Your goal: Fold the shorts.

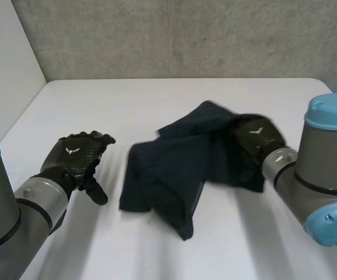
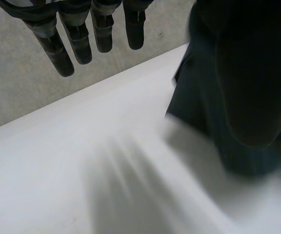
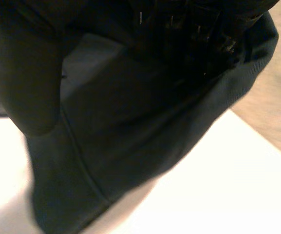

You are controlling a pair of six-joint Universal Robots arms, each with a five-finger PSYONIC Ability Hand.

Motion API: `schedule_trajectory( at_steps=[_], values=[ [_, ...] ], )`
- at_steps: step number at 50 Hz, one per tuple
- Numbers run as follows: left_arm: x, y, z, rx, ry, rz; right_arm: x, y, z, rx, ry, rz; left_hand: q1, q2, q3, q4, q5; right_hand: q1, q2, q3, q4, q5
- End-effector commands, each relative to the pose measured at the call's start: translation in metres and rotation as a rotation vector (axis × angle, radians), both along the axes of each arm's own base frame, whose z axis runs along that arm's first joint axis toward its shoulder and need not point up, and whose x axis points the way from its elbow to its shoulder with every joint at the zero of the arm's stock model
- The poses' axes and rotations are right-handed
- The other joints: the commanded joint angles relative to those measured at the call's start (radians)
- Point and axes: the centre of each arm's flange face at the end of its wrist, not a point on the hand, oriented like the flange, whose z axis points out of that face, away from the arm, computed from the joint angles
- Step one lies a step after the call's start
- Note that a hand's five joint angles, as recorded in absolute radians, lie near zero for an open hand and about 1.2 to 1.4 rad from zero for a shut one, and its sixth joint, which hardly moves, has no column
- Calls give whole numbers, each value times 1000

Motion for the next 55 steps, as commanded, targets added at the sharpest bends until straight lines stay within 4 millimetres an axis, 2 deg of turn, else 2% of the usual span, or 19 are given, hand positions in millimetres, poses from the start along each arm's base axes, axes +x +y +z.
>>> schedule_trajectory(
  at_steps=[1,8,12,16,28,36,39,40,42,43,45,47,49,50,53,54,55],
  values=[
    [-1,3,-7,21,-9,-13,-11,-2,1,-29,68,-17,-21,-7,-15,-4,-18,6,-53,-48,-22,-35],
    [-12,8,-16,74,37,-47,-7,30,17,139,-65,100,-21,-7,-15,-4,-18,6,-53,-48,-22,-35],
    [-21,6,-21,114,86,-71,-10,42,20,259,-122,97,-15,-1,-9,2,-12,-20,-80,-75,-49,-61],
    [-28,1,-21,129,126,-81,-13,50,13,348,-156,77,-12,2,-6,5,-9,-41,-100,-95,-69,-82],
    [-60,-24,-13,98,206,-113,-18,58,-13,485,-379,-60,-15,-1,-9,2,-12,-79,-138,-133,-107,-120],
    [-86,-42,-34,113,188,-144,-14,57,-21,554,-552,-129,2,16,8,19,6,-94,-153,-148,-122,-135],
    [-92,-48,-40,114,183,-150,-10,52,-27,554,-590,-141,105,118,111,121,108,-94,-153,-148,-122,-135],
    [-94,-52,-45,118,180,-150,-9,51,-29,557,-600,-139,277,290,283,293,280,-91,-150,-145,-119,-132],
    [-97,-55,-48,118,179,-150,-5,50,-32,562,-617,-136,483,497,489,500,486,-85,-144,-139,-113,-126],
    [-99,-58,-50,117,178,-147,0,49,-34,572,-635,-133,705,719,711,722,708,-53,-112,-107,-81,-94],
    [-100,-60,-50,114,180,-146,5,49,-36,583,-651,-130,885,899,891,902,889,14,-45,-40,-14,-27],
    [-98,-62,-49,109,179,-138,10,46,-36,597,-674,-128,1082,1095,1088,1098,1085,415,356,361,387,374],
    [-99,-62,-47,103,181,-141,12,42,-34,589,-687,-128,1173,1187,1179,1190,1177,989,930,935,961,949],
    [-99,-62,-45,100,184,-143,15,37,-30,573,-703,-116,1174,1187,1179,1190,1177,1055,996,1001,1027,1014],
    [-99,-59,-27,61,202,-150,17,28,-18,530,-723,-104,1174,1187,1180,1190,1177,1056,997,1002,1028,1015],
    [-98,-58,-18,42,210,-153,18,22,-9,497,-736,-89,1174,1187,1180,1190,1177,1056,997,1002,1028,1015],
    [-95,-56,2,-4,226,-159,20,19,-3,475,-741,-76,1174,1187,1180,1190,1177,1056,997,1002,1028,1015]
  ],
)
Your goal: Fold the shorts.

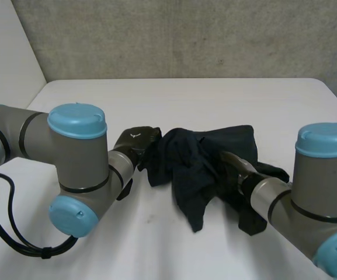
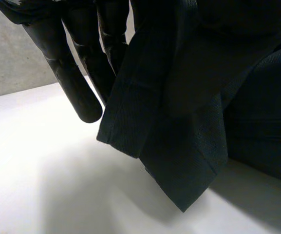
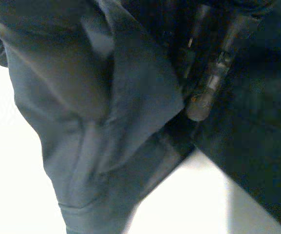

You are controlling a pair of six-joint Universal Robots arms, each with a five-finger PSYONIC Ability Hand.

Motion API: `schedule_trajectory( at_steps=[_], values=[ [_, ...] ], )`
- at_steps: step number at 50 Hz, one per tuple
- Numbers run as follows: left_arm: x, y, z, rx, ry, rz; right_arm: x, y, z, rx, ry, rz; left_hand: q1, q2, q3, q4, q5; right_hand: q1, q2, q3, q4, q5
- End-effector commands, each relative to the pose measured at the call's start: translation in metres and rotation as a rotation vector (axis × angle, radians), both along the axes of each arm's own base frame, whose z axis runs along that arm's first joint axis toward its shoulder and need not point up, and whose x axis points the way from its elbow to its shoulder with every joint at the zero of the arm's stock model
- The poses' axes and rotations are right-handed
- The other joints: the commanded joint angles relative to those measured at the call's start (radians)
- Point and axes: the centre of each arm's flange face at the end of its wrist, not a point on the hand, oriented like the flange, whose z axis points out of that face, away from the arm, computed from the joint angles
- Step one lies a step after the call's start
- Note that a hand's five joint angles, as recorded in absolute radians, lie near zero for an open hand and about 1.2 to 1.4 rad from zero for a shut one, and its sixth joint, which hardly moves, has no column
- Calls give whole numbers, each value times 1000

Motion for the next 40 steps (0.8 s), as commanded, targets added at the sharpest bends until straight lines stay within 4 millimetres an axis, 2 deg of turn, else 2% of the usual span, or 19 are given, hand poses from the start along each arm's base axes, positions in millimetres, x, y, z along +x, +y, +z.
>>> schedule_trajectory(
  at_steps=[1,2,3,4,6,7,8,12,14,15,16,20,22,26,29,36,37,38,40],
  values=[
    [7,7,58,-127,60,-2,9,-24,37,-135,-55,-3,251,210,221,211,244,476,250,273,258,312],
    [8,9,69,-155,71,-5,10,-27,47,-176,-60,0,251,210,221,211,244,476,250,273,258,312],
    [10,11,80,-183,79,-3,11,-33,75,-283,-60,10,251,210,221,211,244,476,250,273,258,312],
    [15,16,104,-248,96,-5,9,-36,91,-351,-52,12,251,210,221,211,244,476,250,273,258,312],
    [21,23,128,-318,109,-3,4,-43,123,-495,-10,17,251,210,221,211,244,476,250,273,258,312],
    [25,25,139,-353,114,0,-6,-49,150,-626,71,7,251,210,221,211,244,476,250,273,258,312],
    [31,29,159,-414,120,9,-10,-51,161,-680,124,8,251,210,221,211,244,476,250,273,258,312],
    [54,31,201,-560,132,70,-20,-53,201,-912,411,31,251,210,221,211,244,476,250,273,258,312],
    [61,32,213,-608,132,91,-20,-52,217,-997,492,38,251,210,221,211,244,476,250,273,258,312],
    [63,33,217,-624,133,97,-20,-51,232,-1060,537,20,251,210,221,211,244,476,250,273,258,312],
    [67,36,226,-658,137,106,-21,-51,238,-1082,554,6,251,210,221,211,244,476,250,273,258,312],
    [72,43,235,-698,148,114,-19,-47,256,-1150,582,-34,251,210,221,211,244,476,250,273,258,312],
    [72,43,235,-698,148,116,-12,-42,258,-1170,589,-20,251,210,221,211,244,476,250,273,258,312],
    [69,40,225,-673,126,110,-2,-40,248,-1168,624,21,251,210,221,211,244,476,250,273,258,312],
    [62,28,201,-621,74,101,1,-43,236,-1138,639,44,251,210,221,211,244,476,250,273,258,312],
    [46,1,131,-460,-61,68,14,-53,156,-894,686,203,251,210,221,211,244,448,222,245,230,284],
    [44,-1,124,-444,-72,63,14,-52,146,-857,687,220,251,210,221,211,244,349,123,146,131,185],
    [42,-2,118,-431,-82,58,14,-51,128,-772,685,247,251,210,221,211,244,127,-99,-76,-91,-37],
    [39,-7,99,-382,-107,47,12,-51,110,-678,673,263,251,210,221,211,244,-170,-397,-373,-388,-334]
  ],
)
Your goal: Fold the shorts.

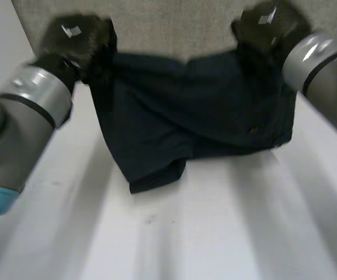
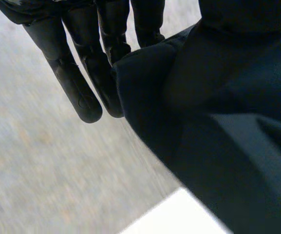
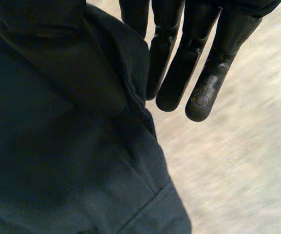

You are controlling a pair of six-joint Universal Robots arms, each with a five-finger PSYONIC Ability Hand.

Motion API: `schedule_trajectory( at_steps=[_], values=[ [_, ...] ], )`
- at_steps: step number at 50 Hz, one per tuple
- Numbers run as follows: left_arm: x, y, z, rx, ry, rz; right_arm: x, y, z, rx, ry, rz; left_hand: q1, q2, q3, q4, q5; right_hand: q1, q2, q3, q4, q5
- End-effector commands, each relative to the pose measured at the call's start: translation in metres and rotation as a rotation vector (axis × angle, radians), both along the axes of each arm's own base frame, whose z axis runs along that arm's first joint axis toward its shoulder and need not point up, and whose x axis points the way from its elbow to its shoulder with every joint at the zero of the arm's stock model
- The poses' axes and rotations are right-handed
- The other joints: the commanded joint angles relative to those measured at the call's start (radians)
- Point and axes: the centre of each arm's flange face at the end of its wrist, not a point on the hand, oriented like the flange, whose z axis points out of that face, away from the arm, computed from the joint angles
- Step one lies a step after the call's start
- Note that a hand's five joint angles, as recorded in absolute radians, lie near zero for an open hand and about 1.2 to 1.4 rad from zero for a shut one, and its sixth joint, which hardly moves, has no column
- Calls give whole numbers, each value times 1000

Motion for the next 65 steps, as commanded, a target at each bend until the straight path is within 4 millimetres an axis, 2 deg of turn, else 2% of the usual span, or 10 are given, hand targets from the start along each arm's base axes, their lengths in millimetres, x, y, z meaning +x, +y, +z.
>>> schedule_trajectory(
  at_steps=[1,5,13,24,41,44,48,49,53,65],
  values=[
    [-15,-19,-71,171,-115,-13,1,1,-87,380,48,-12,251,201,206,193,224,-392,-587,-579,-591,-541],
    [-17,-20,-92,239,-151,-15,-8,3,-104,526,-6,-51,251,201,206,193,224,-815,-1010,-1002,-1013,-964],
    [-19,-17,-111,294,-188,-24,-26,6,-105,575,-39,-73,251,201,206,193,224,-815,-1010,-1002,-1013,-964],
    [-15,-18,-113,305,-187,-14,-50,61,-103,588,9,-54,251,201,206,193,224,-815,-1010,-1002,-1013,-964],
    [-13,-21,-113,307,-180,-3,-59,90,-194,638,-134,-134,251,201,206,193,224,-815,-1010,-1002,-1013,-964],
    [-12,-20,-114,309,-183,-3,-60,78,-202,580,-116,-174,251,201,206,193,224,-644,-839,-831,-842,-793],
    [-13,-20,-112,306,-182,-4,-59,61,-202,468,-50,-204,251,201,206,193,224,119,-76,-69,-80,-31],
    [-12,-19,-112,306,-182,-4,-59,53,-196,422,-25,-202,251,201,206,193,224,404,209,217,205,255],
    [-9,-15,-95,281,-168,2,-47,36,-163,283,9,-159,251,201,206,193,224,407,212,220,208,258],
    [43,52,96,-205,110,59,-49,49,58,-139,-54,-72,251,201,206,193,224,407,212,220,208,258]
  ],
)
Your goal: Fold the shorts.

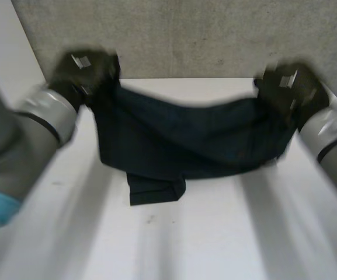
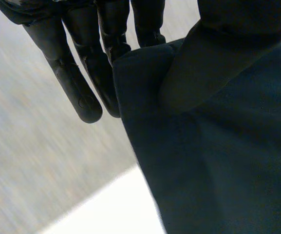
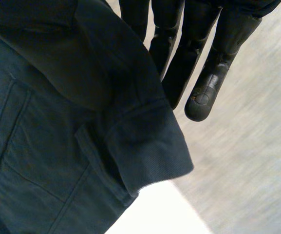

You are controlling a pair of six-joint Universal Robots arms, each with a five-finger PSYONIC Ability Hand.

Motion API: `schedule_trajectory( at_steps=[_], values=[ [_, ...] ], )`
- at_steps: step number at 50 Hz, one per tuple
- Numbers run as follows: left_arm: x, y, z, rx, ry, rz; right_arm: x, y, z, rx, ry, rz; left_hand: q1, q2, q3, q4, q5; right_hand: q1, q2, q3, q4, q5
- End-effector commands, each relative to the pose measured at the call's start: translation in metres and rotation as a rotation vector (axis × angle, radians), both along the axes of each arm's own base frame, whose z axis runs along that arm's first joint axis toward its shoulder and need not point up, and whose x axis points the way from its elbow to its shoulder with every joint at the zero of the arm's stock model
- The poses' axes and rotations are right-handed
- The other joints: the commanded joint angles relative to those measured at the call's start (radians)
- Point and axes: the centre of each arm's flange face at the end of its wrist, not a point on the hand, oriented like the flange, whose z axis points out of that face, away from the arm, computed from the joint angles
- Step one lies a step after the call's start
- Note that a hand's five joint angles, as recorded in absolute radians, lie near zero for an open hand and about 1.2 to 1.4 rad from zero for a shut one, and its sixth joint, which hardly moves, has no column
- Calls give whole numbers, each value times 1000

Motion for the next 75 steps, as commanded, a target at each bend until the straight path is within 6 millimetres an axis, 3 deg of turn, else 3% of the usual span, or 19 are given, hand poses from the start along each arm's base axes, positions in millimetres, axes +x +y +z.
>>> schedule_trajectory(
  at_steps=[1,5,10,17,26,31,34,39,42,43,45,47,50,54,60,63,69,72,75],
  values=[
    [44,51,123,-339,190,57,-8,22,129,-211,-45,37,251,200,205,191,224,405,220,220,208,253],
    [62,60,149,-425,229,104,-13,35,176,-306,-80,39,251,200,205,191,224,405,220,220,208,253],
    [61,58,146,-419,222,103,-6,19,176,-297,-76,44,251,200,205,191,224,405,220,220,208,253],
    [41,18,85,-231,120,99,13,-5,119,-119,-10,71,251,200,205,191,224,405,220,220,208,253],
    [10,-43,-23,42,-38,92,38,-50,5,180,101,84,251,200,205,191,224,405,220,220,208,253],
    [-5,-80,-57,35,-117,105,50,-75,-22,172,54,62,251,200,205,191,224,405,220,220,208,253],
    [-13,-94,-46,-66,-103,114,57,-97,-12,48,-61,39,251,200,205,191,224,405,220,220,208,253],
    [-20,-114,37,-481,110,188,66,-118,51,-292,-239,47,251,200,205,191,224,405,220,220,208,253],
    [-12,-108,84,-681,244,238,65,-115,102,-509,-345,67,251,200,205,191,224,405,220,220,208,253],
    [-5,-97,115,-797,326,257,64,-112,114,-561,-368,70,251,200,205,191,224,405,220,220,208,253],
    [1,-83,138,-892,390,263,60,-105,136,-647,-409,68,251,200,205,191,224,405,220,220,208,253],
    [6,-70,149,-946,425,260,57,-97,153,-717,-448,75,251,200,205,191,224,405,220,220,208,253],
    [10,-65,147,-938,424,259,56,-95,147,-690,-434,76,251,200,205,191,224,405,220,220,208,253],
    [7,-67,122,-860,378,251,58,-96,118,-590,-391,76,251,200,205,191,224,405,220,220,208,253],
    [6,-80,49,-619,225,247,58,-96,74,-428,-309,71,251,200,205,191,224,405,220,220,208,253],
    [5,-88,-8,-449,130,240,61,-98,36,-299,-247,84,251,200,205,191,224,405,220,220,208,253],
    [6,-76,-111,-131,-69,210,64,-95,-76,72,-57,103,251,200,205,191,224,405,220,220,208,253],
    [7,-66,-141,-25,-136,191,63,-82,-125,245,49,109,251,200,205,191,224,405,220,220,208,253],
    [8,-50,-167,87,-214,166,63,-67,-141,330,86,129,251,200,205,191,224,405,220,220,208,253]
  ],
)
